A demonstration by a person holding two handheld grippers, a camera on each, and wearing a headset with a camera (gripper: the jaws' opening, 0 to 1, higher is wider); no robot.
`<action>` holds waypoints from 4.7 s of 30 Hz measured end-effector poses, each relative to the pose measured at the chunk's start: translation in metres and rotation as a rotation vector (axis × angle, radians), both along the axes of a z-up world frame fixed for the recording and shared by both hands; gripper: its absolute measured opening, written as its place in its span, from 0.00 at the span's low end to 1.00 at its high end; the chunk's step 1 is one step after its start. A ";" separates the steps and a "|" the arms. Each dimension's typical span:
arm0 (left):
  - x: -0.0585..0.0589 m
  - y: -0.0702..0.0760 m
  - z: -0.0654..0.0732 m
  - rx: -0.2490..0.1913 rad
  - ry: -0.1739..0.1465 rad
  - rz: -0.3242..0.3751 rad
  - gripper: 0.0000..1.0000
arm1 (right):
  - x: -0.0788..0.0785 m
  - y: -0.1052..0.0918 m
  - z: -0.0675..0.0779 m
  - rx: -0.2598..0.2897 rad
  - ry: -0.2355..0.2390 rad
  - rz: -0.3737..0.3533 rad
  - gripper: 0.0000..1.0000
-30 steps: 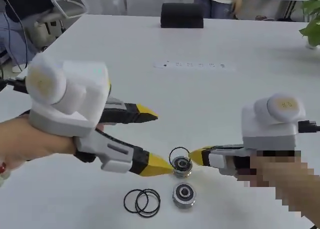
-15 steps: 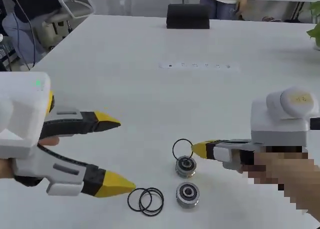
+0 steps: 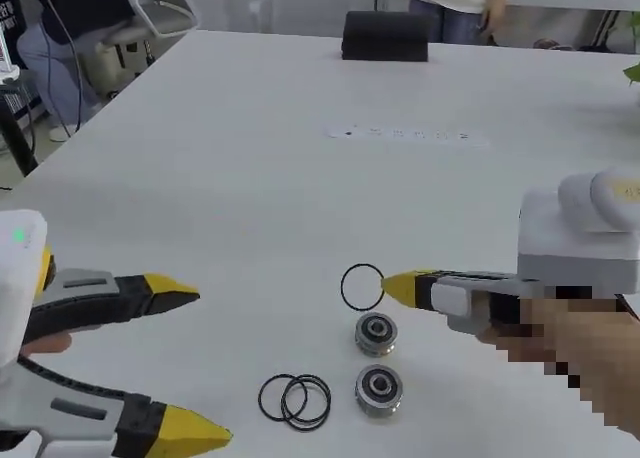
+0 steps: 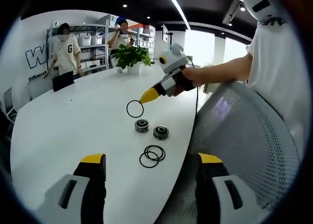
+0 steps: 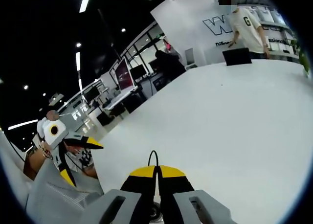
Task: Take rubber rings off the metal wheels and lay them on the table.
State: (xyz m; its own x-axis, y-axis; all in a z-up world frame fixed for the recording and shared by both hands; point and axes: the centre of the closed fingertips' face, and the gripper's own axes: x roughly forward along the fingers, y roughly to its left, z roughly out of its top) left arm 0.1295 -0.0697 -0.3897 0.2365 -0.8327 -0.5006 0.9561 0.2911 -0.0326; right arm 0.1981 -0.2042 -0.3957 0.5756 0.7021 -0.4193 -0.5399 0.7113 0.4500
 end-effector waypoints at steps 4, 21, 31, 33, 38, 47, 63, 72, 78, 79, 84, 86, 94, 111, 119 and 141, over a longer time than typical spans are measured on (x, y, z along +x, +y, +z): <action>-0.004 0.004 -0.008 0.007 0.023 0.016 0.74 | -0.001 0.004 0.003 0.012 -0.002 0.008 0.00; -0.019 0.001 -0.026 0.014 0.086 0.028 0.77 | -0.006 0.019 0.019 0.072 -0.029 0.039 0.00; -0.019 -0.005 -0.021 -0.019 0.082 0.027 0.77 | -0.014 0.034 0.018 0.077 -0.024 0.082 0.00; -0.020 -0.006 -0.022 -0.018 0.082 0.025 0.77 | -0.016 0.037 0.017 0.076 -0.021 0.091 0.00; -0.021 -0.008 -0.021 -0.034 0.087 0.023 0.76 | -0.020 0.043 0.012 0.069 -0.012 0.117 0.00; -0.020 -0.009 -0.020 -0.046 0.089 0.028 0.76 | -0.033 0.061 -0.001 0.039 0.014 0.189 0.00; -0.020 -0.011 -0.019 -0.069 0.113 0.038 0.75 | -0.053 0.082 -0.044 -0.032 0.113 0.256 0.00; -0.020 -0.011 -0.018 -0.086 0.121 0.043 0.74 | -0.059 0.084 -0.059 -0.061 0.154 0.263 0.00; -0.019 -0.011 -0.016 -0.098 0.124 0.052 0.73 | -0.062 0.084 -0.065 -0.087 0.159 0.274 0.00; -0.019 -0.011 -0.016 -0.099 0.124 0.052 0.73 | -0.062 0.084 -0.067 -0.095 0.158 0.275 0.00; -0.019 -0.011 -0.017 -0.101 0.126 0.053 0.73 | -0.060 0.081 -0.067 -0.099 0.154 0.265 0.00; -0.019 -0.011 -0.017 -0.103 0.126 0.054 0.73 | -0.060 0.081 -0.068 -0.099 0.158 0.263 0.01; -0.019 -0.011 -0.017 -0.105 0.127 0.054 0.73 | -0.058 0.078 -0.068 -0.135 0.138 0.270 0.04; -0.019 -0.011 -0.015 -0.112 0.119 0.057 0.73 | -0.050 0.073 -0.034 -0.151 0.014 0.298 0.08; -0.020 -0.012 -0.014 -0.104 0.104 0.046 0.75 | -0.058 0.073 -0.024 -0.186 -0.039 0.368 0.13; -0.022 -0.012 -0.011 -0.077 0.071 0.009 0.82 | -0.061 0.018 0.031 -0.166 -0.138 0.329 0.44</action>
State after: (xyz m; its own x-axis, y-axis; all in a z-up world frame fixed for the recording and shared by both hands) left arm 0.1076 -0.0817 -0.4004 0.2101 -0.8676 -0.4507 0.9480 0.2935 -0.1230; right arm 0.1371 -0.1866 -0.3643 0.3902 0.7874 -0.4772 -0.7984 0.5475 0.2507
